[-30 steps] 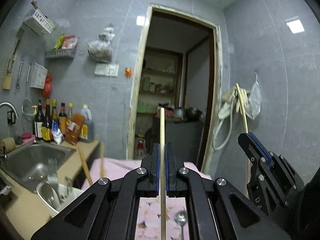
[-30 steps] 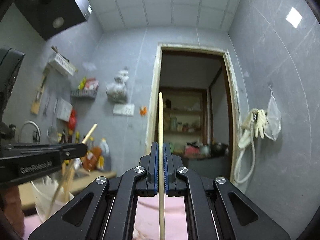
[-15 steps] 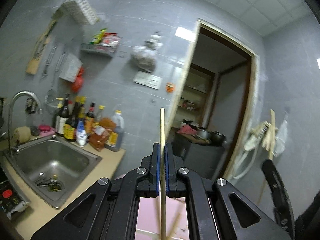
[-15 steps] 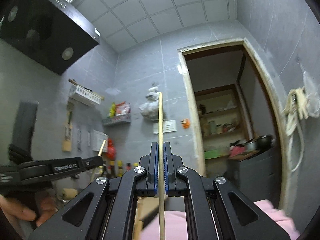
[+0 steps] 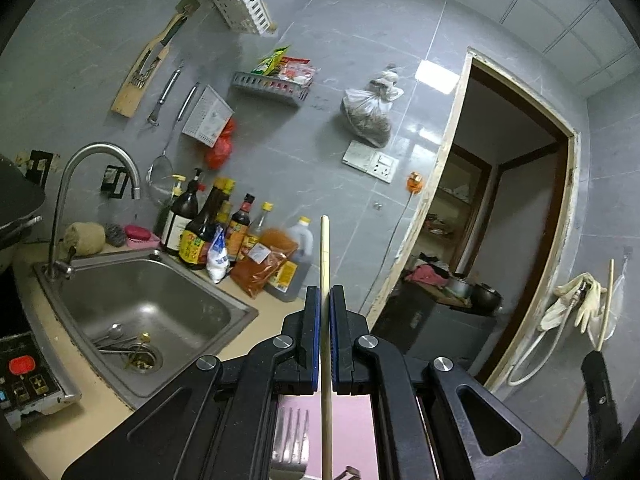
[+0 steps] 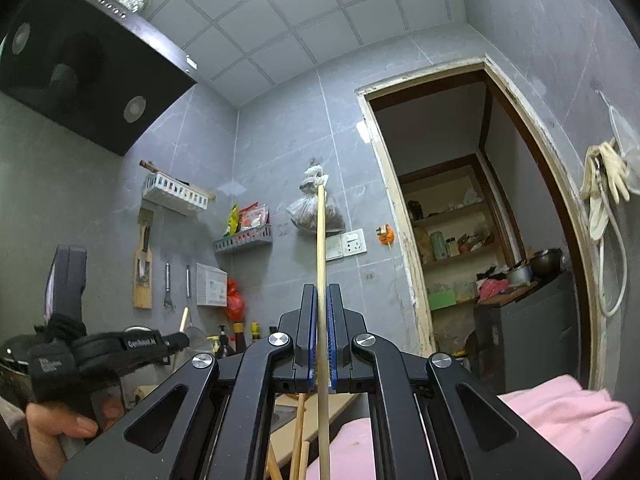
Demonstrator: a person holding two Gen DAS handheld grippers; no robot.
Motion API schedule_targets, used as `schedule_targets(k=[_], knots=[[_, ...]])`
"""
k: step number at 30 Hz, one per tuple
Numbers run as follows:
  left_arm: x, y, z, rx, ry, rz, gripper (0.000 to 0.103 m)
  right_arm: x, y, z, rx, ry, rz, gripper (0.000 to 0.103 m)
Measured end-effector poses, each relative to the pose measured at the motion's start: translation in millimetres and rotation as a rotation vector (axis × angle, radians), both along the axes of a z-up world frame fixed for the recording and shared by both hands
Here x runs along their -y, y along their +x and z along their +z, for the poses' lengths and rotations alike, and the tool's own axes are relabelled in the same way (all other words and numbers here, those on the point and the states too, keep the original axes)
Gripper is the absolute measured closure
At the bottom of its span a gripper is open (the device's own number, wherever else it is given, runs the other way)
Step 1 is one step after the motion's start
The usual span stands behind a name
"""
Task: Organize utensils
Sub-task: 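Lift both chopsticks toward the white holder with the left and right tools, then lower both chopsticks into the white holder and open both tools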
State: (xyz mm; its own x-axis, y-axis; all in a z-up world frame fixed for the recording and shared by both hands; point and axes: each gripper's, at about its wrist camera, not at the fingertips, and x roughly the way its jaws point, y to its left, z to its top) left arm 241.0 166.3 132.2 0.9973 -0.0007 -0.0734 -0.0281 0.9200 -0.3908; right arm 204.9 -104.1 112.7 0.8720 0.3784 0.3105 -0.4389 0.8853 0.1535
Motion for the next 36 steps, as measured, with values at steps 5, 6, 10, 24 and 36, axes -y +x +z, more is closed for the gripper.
schedule_targets(k=[5,6,10,24,36], knots=[[-3.1,4.2,-7.7,-0.034,-0.007,0.033,0.101,3.8,5.8,-0.7,-0.033,0.029,0.046,0.101],[-3.7,4.9,-9.2,-0.039,-0.009,0.037,0.101,3.4,6.7,-1.3,-0.037,0.03,0.05,0.1],[-6.9,8.5,-16.9,-0.063,-0.019,0.047,0.101,-0.1,9.5,-5.5,-0.047,0.027,0.073,0.1],[-8.8,4.8,-22.7,-0.053,-0.039,0.016,0.101,-22.1,8.2,-32.7,-0.108,-0.066,0.039,0.1],[9.3,3.5,-26.4,-0.009,0.05,0.04,0.101,-44.9,-4.3,-49.3,-0.099,-0.176,-0.011,0.1]])
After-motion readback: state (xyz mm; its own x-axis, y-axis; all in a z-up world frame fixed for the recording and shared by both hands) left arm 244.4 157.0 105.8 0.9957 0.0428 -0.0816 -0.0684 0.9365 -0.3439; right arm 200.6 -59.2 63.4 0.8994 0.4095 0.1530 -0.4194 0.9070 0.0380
